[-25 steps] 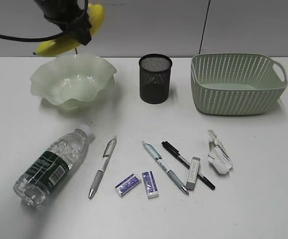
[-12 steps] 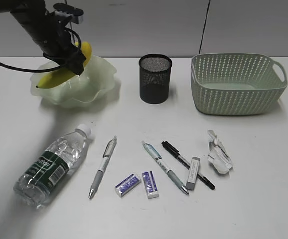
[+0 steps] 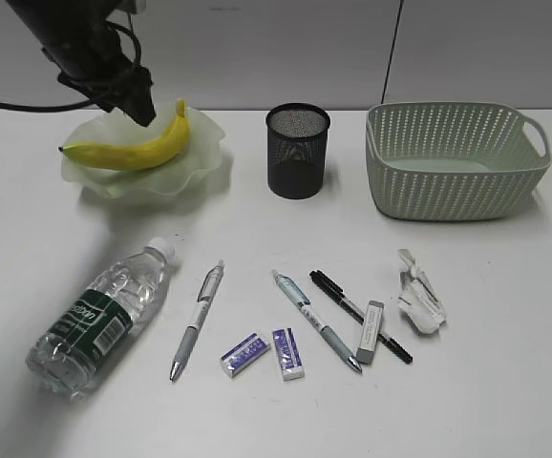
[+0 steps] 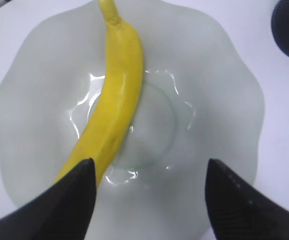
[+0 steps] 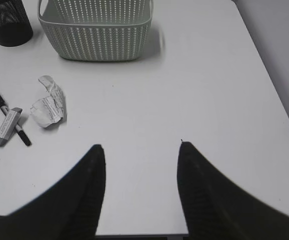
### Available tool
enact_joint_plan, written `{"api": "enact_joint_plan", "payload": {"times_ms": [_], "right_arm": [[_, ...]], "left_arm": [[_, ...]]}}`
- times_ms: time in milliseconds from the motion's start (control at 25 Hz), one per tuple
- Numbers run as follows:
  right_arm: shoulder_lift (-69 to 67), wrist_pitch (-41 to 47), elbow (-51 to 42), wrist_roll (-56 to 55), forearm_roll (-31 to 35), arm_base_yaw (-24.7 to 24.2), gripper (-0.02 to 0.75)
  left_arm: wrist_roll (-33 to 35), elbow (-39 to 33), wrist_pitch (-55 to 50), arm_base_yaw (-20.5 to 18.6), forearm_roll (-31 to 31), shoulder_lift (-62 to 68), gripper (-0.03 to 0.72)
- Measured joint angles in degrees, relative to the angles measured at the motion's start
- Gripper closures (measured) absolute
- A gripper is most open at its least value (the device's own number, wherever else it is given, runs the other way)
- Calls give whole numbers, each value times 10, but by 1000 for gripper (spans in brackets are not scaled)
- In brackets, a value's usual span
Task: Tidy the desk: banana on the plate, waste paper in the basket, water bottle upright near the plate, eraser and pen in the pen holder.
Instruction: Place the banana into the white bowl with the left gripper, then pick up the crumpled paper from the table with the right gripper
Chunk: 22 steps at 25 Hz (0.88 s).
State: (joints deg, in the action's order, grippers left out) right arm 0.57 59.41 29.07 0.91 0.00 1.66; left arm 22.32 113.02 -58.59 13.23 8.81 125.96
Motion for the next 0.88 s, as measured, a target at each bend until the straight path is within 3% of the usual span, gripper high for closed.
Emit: {"api": "enact_joint_plan", "payload": {"times_ms": [320, 520, 720, 880], "right_arm": [[0, 0, 0, 0, 0, 0, 356], [0, 0, 0, 0, 0, 0, 356], [0, 0, 0, 0, 0, 0, 356], [0, 0, 0, 0, 0, 0, 356]], "left_arm": [[-87, 0, -102, -10, -51, -130, 256], [-147, -22, -109, -21, -54, -229, 282], [-155, -125, -109, -21, -54, -368, 317], [-184, -264, -109, -21, -55, -500, 322]]}}
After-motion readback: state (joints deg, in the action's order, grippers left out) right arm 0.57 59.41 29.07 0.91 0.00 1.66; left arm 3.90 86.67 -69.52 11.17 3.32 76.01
